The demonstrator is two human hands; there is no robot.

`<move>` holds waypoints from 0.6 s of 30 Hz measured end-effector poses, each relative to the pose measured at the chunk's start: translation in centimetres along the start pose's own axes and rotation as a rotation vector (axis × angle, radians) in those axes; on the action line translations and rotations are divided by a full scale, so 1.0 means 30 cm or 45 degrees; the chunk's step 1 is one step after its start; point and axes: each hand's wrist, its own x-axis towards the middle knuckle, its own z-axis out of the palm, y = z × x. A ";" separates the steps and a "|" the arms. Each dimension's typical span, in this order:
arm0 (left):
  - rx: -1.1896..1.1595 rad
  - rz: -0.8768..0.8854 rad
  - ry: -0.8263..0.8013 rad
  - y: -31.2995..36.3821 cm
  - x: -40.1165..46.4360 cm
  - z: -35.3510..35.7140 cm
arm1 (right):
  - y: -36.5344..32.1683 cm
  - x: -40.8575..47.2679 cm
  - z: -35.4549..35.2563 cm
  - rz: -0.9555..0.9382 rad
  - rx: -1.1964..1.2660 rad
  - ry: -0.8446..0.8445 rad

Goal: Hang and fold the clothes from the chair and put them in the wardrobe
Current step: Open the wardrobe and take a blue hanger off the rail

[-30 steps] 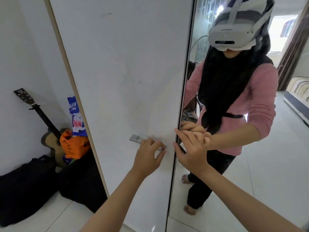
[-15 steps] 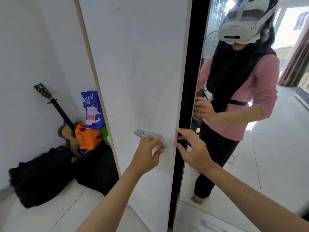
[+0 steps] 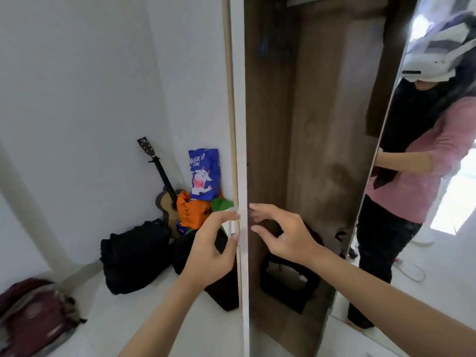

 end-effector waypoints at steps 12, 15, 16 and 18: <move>0.457 0.043 0.366 -0.019 0.299 -0.274 | 0.113 0.488 0.159 -0.124 0.027 -0.091; 0.666 0.058 0.402 -0.074 0.384 -0.341 | 0.171 0.604 0.213 -0.191 -0.032 -0.202; 0.747 0.070 0.389 -0.099 0.406 -0.361 | 0.188 0.640 0.231 -0.197 -0.073 -0.225; 0.914 0.080 0.354 -0.146 0.438 -0.392 | 0.218 0.703 0.267 -0.198 -0.169 -0.240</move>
